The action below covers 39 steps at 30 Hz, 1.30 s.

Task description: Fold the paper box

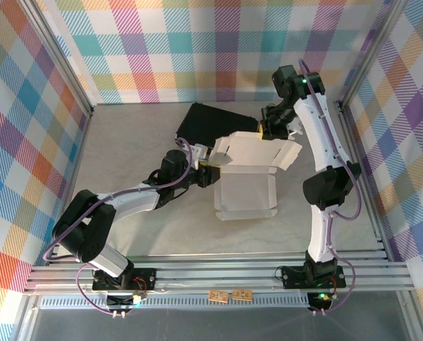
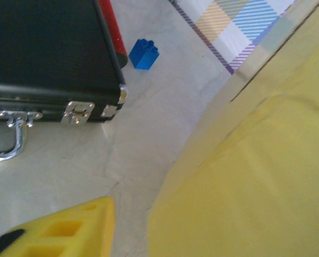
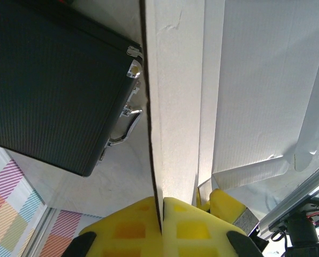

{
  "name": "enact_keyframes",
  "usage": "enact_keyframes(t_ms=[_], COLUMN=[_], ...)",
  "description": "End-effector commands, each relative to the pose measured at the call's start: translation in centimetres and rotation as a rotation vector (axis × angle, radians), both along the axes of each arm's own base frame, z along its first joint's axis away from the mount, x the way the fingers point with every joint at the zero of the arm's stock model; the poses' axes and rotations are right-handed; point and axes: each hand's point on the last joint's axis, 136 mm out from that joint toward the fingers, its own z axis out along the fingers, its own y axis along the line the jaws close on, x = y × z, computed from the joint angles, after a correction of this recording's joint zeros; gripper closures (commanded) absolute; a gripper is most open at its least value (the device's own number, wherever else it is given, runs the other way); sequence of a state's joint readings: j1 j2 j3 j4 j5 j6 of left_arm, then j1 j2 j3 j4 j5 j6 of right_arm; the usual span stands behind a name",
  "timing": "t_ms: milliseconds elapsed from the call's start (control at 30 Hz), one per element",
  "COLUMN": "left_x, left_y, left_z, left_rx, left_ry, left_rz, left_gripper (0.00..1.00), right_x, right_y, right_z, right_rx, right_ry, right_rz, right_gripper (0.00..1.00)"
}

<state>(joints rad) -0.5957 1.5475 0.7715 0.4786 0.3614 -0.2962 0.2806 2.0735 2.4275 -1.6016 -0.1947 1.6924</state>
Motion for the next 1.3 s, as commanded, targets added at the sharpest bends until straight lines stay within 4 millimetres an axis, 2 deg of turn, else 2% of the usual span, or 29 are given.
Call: enact_keyframes(t_ms=[0, 67, 133, 300, 467, 600, 900, 1167, 1267], left_x=[0.5, 0.3, 0.0, 0.5, 0.5, 0.3, 0.0, 0.4, 0.2], left_y=[-1.3, -1.6, -1.5, 0.0, 0.6, 1.3, 2.7, 2.2, 2.2], left_z=[2.0, 2.0, 1.7, 0.9, 0.9, 0.6, -1.6, -2.2, -2.1], left_rx=[-0.014, 0.006, 0.045, 0.176, 0.311, 0.483, 0.782, 0.871, 0.855], left_ry=[-0.072, -0.072, -0.080, -0.072, -0.088, -0.130, -0.120, -0.150, -0.145], left_rz=[-0.003, 0.003, 0.021, 0.134, 0.249, 0.398, 0.625, 0.655, 0.643], left_gripper=[0.69, 0.78, 0.83, 0.93, 0.93, 0.93, 0.92, 0.92, 0.88], right_x=[-0.5, -0.5, -0.4, -0.2, -0.3, -0.3, -0.3, -0.4, -0.3], right_y=[0.1, 0.1, 0.1, 0.2, 0.9, 1.6, 2.9, 3.3, 3.4], right_z=[0.4, 0.3, 0.2, 0.1, -0.2, -0.7, -1.1, -1.3, -1.3], right_rx=[0.023, 0.022, 0.021, 0.024, 0.029, 0.032, 0.041, 0.044, 0.044], right_ry=[0.021, 0.021, 0.023, 0.022, 0.032, 0.039, 0.039, 0.039, 0.035], right_rz=[-0.002, -0.006, -0.011, -0.019, -0.008, -0.005, 0.009, 0.017, 0.022], right_gripper=[1.00, 1.00, 1.00, 1.00, 1.00, 1.00, 1.00, 1.00, 1.00])
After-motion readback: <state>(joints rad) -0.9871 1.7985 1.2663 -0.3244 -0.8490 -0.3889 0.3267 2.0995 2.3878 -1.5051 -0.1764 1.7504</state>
